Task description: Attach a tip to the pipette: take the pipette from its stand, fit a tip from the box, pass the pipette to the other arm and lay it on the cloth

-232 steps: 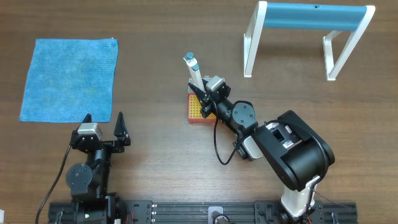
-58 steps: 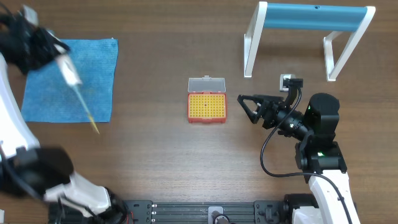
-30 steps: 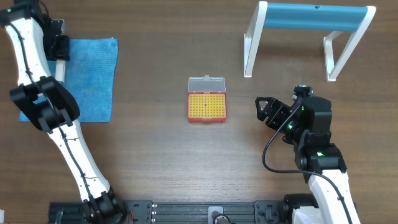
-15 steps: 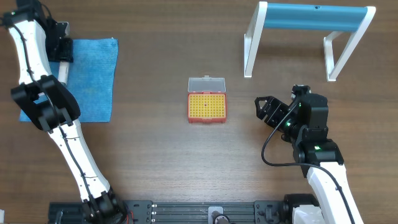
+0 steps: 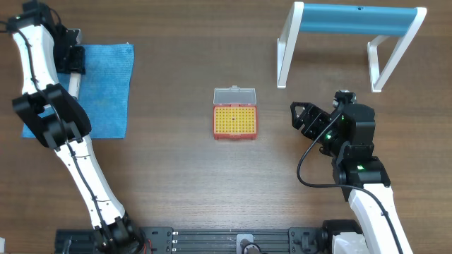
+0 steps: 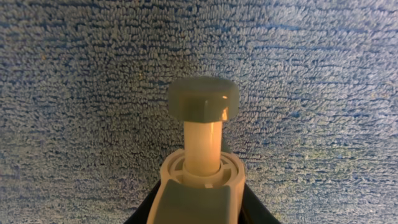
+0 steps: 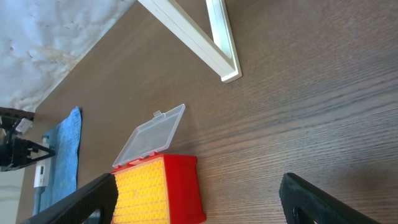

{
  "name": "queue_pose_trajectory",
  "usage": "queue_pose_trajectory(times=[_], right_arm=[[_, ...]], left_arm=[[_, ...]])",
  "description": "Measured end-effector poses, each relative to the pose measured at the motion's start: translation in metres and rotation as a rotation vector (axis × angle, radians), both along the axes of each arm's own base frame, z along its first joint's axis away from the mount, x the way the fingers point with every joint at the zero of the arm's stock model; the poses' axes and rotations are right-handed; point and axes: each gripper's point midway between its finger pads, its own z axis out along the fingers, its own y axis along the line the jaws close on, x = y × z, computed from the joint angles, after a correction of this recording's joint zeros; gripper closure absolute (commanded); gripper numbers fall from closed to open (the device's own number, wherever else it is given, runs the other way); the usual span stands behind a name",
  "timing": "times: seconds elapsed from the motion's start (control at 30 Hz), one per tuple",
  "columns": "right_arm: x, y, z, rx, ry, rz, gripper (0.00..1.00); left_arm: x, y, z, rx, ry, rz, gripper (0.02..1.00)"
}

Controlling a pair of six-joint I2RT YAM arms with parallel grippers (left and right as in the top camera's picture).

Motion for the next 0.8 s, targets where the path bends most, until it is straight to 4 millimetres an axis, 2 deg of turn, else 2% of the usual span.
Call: queue_pose_trajectory(times=[0.07, 0.13, 0.2, 0.23, 0.37, 0.5, 0.67, 0.73, 0.8], right_arm=[[0.0, 0.0, 0.0, 0.0, 0.0, 0.0, 0.156], [0.0, 0.0, 0.0, 0.0, 0.0, 0.0, 0.154], [0.0, 0.0, 0.0, 0.005, 0.002, -0.004, 0.156], [0.0, 0.0, 0.0, 0.009, 0.003, -0.006, 0.156], [0.005, 0.0, 0.007, 0.018, -0.027, -0.011, 0.156], [0.007, 0.001, 0.016, 0.023, -0.064, -0.01, 0.154], [0.003, 0.001, 0.039, 0.008, -0.151, 0.003, 0.154], [-0.001, 0.001, 0.056, -0.019, -0.22, 0.023, 0.152], [-0.005, 0.001, 0.069, -0.048, -0.279, 0.039, 0.154]], left_arm=[[0.0, 0.0, 0.0, 0.0, 0.0, 0.0, 0.277], [-0.001, 0.0, 0.0, -0.002, 0.004, -0.001, 0.191], [-0.004, -0.002, 0.0, -0.009, 0.018, 0.003, 0.178], [-0.008, -0.004, -0.001, -0.016, 0.033, 0.013, 0.106], [-0.016, -0.011, 0.011, -0.032, 0.065, 0.034, 0.106], [0.006, -0.017, 0.056, 0.007, -0.042, 0.05, 0.102], [0.023, -0.048, 0.125, 0.04, -0.182, 0.052, 0.104], [0.019, -0.067, 0.158, 0.042, -0.221, 0.048, 0.104], [0.009, -0.084, 0.181, 0.037, -0.234, 0.038, 0.102]])
